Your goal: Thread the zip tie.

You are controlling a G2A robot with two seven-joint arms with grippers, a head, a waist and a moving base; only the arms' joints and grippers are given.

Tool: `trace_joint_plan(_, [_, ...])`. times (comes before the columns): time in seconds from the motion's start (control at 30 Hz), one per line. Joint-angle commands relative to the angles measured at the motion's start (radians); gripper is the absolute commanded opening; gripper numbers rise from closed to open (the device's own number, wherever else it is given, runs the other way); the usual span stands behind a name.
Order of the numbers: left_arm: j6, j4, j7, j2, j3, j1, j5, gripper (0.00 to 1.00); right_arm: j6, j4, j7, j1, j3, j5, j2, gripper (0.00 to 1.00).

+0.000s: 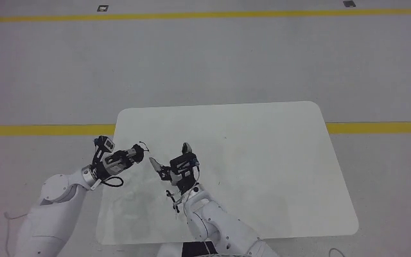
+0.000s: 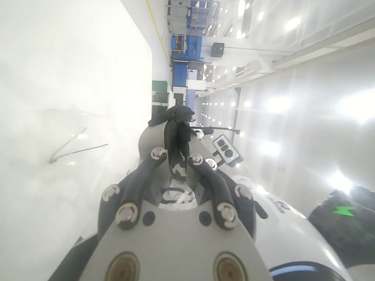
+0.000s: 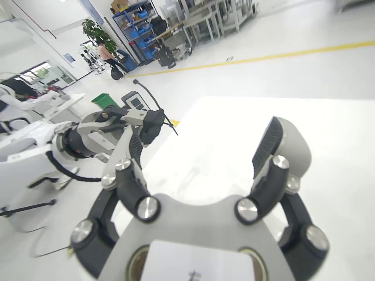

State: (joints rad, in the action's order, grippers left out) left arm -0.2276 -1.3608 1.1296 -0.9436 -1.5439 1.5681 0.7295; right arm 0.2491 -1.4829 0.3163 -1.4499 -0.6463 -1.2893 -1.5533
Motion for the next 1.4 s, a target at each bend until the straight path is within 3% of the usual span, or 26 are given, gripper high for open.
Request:
trace_joint_plan(0.0, [0.059,0.001,0.032,0.003,-0.018,0.003,0.050,0.00,0.017,0.019,0.071,0.001,-0.005,-0.124,0.015,1.00])
trace_joint_plan(0.13, [0.134,-0.012,0.057,0.009,-0.041,0.002,0.080,0.00,0.030,0.053,0.165,-0.007,0.008,-0.240,0.036,1.00])
trace_joint_plan(0.2, [0.164,-0.025,0.064,0.012,-0.049,0.002,0.089,0.00,0.068,0.072,0.186,0.001,0.021,-0.281,0.041,1.00])
trace_joint_plan(0.23, [0.176,-0.036,0.065,0.013,-0.053,0.002,0.089,0.00,0.091,0.097,0.204,0.020,0.042,-0.281,0.044,1.00])
trace_joint_plan(0.37, [0.210,-0.089,0.054,0.016,-0.064,0.008,0.087,0.00,0.091,0.157,0.251,0.091,0.077,-0.281,0.046,1.00])
trace_joint_plan(0.43, [0.217,-0.121,0.042,0.017,-0.065,0.012,0.081,0.00,0.091,0.198,0.281,0.133,0.097,-0.281,0.044,1.00])
trace_joint_plan(0.5, [0.215,-0.145,0.041,0.017,-0.064,0.015,0.080,0.00,0.091,0.198,0.281,0.133,0.097,-0.281,0.044,1.00])
trace_joint_plan(0.77, [0.215,-0.145,0.041,0.017,-0.064,0.015,0.080,0.00,0.091,0.198,0.281,0.133,0.097,-0.281,0.044,1.00])
trace_joint_plan(0.9, [0.234,-0.149,0.025,0.014,-0.051,0.013,0.104,0.00,0.091,0.221,0.289,0.161,0.127,-0.281,0.051,1.00])
trace_joint_plan(1.1, [0.263,-0.151,0.056,0.014,-0.049,0.007,0.144,0.00,0.091,0.267,0.301,0.240,0.174,-0.281,0.055,0.99])
trace_joint_plan(1.17, [0.268,-0.154,0.064,0.014,-0.050,0.010,0.155,0.00,0.091,0.277,0.309,0.255,0.181,-0.281,0.053,0.49])
trace_joint_plan(1.37, [0.281,-0.159,0.087,0.016,-0.056,0.021,0.169,0.00,0.091,0.295,0.312,0.272,0.186,-0.281,0.040,0.42])
